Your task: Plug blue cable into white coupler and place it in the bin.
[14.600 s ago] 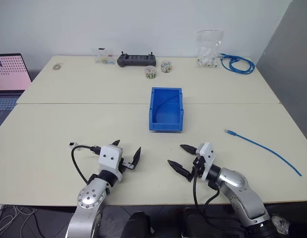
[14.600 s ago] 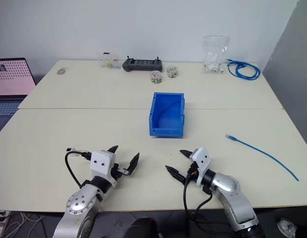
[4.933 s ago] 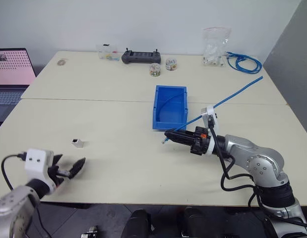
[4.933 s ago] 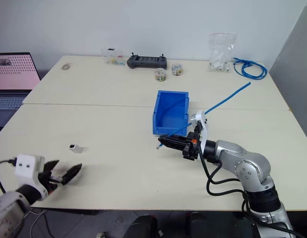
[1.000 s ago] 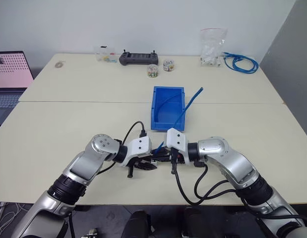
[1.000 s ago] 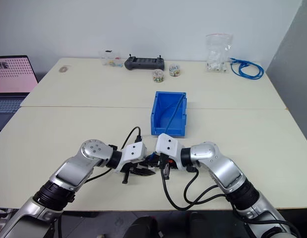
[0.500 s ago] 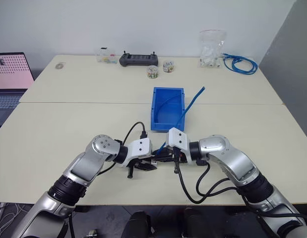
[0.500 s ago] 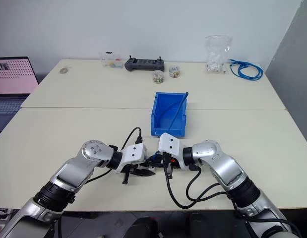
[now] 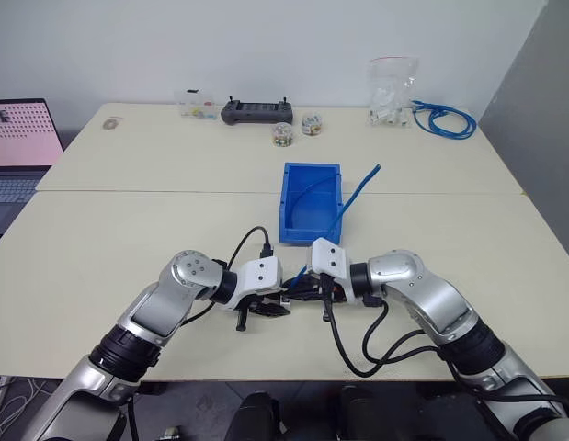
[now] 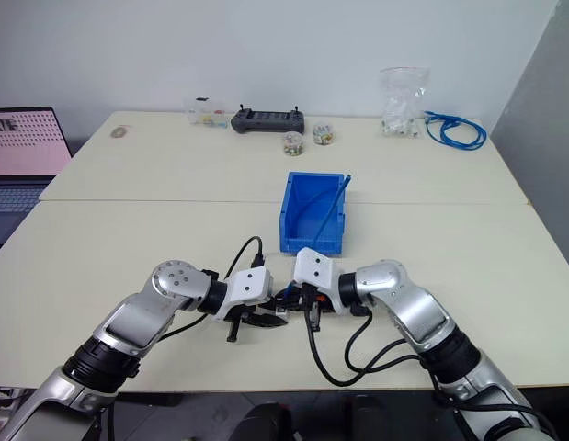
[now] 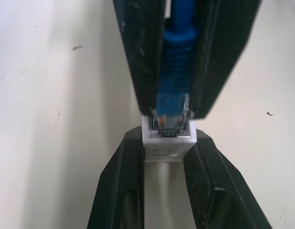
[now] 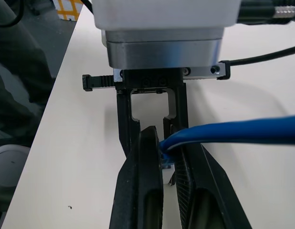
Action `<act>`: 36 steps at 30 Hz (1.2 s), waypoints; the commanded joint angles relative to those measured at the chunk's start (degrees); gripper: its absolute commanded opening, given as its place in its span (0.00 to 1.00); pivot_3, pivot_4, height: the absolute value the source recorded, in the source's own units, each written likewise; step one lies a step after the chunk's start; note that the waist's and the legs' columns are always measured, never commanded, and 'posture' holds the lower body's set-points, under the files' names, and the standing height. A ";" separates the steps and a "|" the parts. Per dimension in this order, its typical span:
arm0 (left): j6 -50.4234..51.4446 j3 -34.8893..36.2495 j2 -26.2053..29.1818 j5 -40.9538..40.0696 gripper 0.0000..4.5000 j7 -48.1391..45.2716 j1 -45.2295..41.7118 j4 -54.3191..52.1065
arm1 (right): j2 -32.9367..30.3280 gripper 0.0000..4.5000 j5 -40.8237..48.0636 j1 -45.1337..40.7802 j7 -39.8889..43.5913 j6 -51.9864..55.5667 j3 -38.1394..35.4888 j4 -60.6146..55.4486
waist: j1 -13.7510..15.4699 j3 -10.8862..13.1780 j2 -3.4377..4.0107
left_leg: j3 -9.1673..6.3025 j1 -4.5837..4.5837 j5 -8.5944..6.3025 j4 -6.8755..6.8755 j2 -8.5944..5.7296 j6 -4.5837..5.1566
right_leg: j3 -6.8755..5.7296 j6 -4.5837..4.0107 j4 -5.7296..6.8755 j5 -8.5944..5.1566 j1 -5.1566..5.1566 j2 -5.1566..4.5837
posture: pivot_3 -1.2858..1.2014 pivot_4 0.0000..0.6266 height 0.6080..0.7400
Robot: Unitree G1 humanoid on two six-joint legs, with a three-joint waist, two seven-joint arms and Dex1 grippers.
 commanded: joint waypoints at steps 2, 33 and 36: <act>0.29 -2.20 -0.26 1.08 0.17 -0.17 1.19 0.30 | 0.10 0.02 -1.59 -1.10 2.01 1.08 3.14 0.00 | -0.02 0.00 0.00 | 0.00 0.00 0.00 0.00 0.00 0.00 | 0.01 0.00 0.00 0.00 0.00 0.00 | 0.52 0.24 1.00; 0.35 0.16 -0.87 0.90 0.17 2.23 1.86 1.10 | 2.48 0.02 -4.60 1.32 4.27 -0.13 4.16 7.10 | -0.30 -1.26 0.27 | 0.05 0.97 -0.07 -0.26 0.01 0.06 | 0.07 0.24 -0.11 -0.35 0.86 0.00 | 0.52 0.24 1.00; 1.06 3.88 -0.68 -1.32 0.34 3.71 2.82 0.55 | 2.99 0.02 -2.12 0.87 1.72 1.50 -1.79 3.55 | -0.29 -1.15 0.26 | 0.03 0.93 -0.07 -0.26 0.01 0.06 | 0.07 0.24 -0.11 -0.35 0.84 -0.02 | 0.52 0.24 1.00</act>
